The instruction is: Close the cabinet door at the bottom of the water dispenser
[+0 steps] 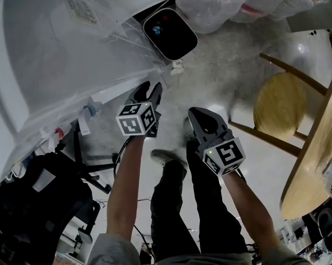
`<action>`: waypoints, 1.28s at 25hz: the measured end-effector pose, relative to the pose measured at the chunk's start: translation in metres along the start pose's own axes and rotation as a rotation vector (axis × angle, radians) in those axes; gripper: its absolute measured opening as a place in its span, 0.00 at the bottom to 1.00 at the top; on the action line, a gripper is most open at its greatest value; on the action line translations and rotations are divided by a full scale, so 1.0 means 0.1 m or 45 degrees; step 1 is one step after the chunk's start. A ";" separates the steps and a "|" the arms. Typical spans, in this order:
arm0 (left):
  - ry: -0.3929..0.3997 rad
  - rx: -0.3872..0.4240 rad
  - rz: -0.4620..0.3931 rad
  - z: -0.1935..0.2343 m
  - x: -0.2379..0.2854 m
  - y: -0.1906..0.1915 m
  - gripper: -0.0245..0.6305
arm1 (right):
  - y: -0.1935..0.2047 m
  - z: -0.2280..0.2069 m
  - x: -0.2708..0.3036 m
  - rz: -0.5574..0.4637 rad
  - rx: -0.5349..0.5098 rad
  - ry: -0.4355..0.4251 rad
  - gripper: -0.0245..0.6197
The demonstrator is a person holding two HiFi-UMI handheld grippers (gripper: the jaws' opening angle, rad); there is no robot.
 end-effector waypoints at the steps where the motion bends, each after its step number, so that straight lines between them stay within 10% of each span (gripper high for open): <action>1: -0.008 -0.019 -0.010 0.02 0.01 -0.06 0.28 | 0.00 -0.01 -0.01 -0.001 0.003 0.003 0.05; 32: 0.068 0.056 -0.135 -0.43 -1.11 -0.20 0.16 | -0.39 0.54 -0.15 -0.061 -0.016 -0.035 0.05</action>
Point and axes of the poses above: the fingertips, and each gripper's own axes: x forward along the fingers, z to its left, y out of its underside, the point moved 3 cm from there along -x, backward along the fingers, and after that the axes turned 12 degrees about -y, right-handed, at the moved point
